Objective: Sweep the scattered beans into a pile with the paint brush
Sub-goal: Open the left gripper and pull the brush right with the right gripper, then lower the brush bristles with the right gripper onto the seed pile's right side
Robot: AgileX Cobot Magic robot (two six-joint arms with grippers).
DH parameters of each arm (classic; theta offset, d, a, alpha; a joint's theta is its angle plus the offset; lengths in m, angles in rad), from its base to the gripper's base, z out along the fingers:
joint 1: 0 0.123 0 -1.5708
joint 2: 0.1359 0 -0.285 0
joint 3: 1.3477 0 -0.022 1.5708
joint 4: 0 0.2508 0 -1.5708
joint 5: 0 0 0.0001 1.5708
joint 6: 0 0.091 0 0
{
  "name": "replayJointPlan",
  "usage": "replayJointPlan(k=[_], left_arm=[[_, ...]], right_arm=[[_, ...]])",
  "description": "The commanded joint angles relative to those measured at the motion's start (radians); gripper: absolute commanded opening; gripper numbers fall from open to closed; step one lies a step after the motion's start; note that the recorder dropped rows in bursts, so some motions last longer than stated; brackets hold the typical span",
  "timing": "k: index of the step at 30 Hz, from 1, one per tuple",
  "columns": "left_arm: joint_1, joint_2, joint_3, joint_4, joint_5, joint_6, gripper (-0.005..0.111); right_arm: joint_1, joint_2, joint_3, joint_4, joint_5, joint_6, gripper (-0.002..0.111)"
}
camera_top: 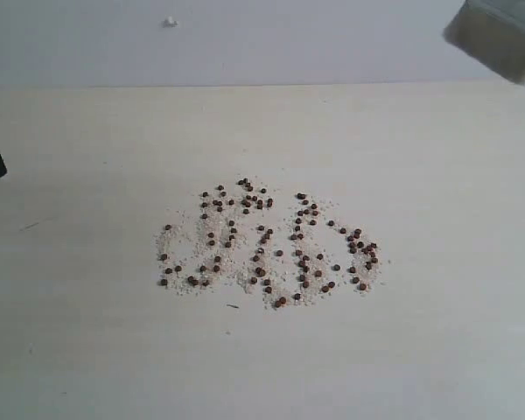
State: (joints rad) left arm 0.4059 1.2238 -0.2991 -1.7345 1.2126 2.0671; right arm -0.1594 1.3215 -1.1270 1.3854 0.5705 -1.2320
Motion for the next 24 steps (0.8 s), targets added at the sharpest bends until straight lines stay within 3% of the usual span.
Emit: replayJointPlan(k=[1, 4, 6, 8, 13, 16, 19, 24], left_arm=[[0.004, -0.014, 0.023, -0.010, 0.008, -0.017, 0.000], [0.004, -0.014, 0.023, 0.012, 0.008, -0.017, 0.000], [0.004, -0.014, 0.023, 0.020, 0.008, -0.017, 0.000], [0.004, -0.014, 0.023, 0.022, 0.008, -0.017, 0.000], [0.004, -0.014, 0.023, 0.023, 0.008, -0.017, 0.000], [0.004, -0.014, 0.023, 0.023, 0.008, -0.017, 0.000], [0.004, -0.014, 0.023, 0.024, 0.008, -0.017, 0.000], [0.004, -0.014, 0.023, 0.028, 0.008, -0.017, 0.000]], right_arm=[[-0.003, 0.013, -0.012, -0.105, -0.071, 0.129, 0.000], [-0.003, 0.022, -0.012, -0.483, -0.234, 0.430, 0.000], [-0.003, 0.022, -0.012, -0.597, -0.277, 0.537, 0.000], [-0.003, 0.008, -0.010, -0.658, -0.352, 0.589, 0.000], [0.034, -0.072, 0.122, -0.619, -0.761, 0.592, 0.000], [0.094, -0.077, 0.199, -0.774, -0.857, 0.696, 0.000], [0.187, -0.074, 0.317, -1.134, -0.993, 1.095, 0.000], [0.277, -0.074, 0.433, -1.430, -1.209, 1.469, 0.000]])
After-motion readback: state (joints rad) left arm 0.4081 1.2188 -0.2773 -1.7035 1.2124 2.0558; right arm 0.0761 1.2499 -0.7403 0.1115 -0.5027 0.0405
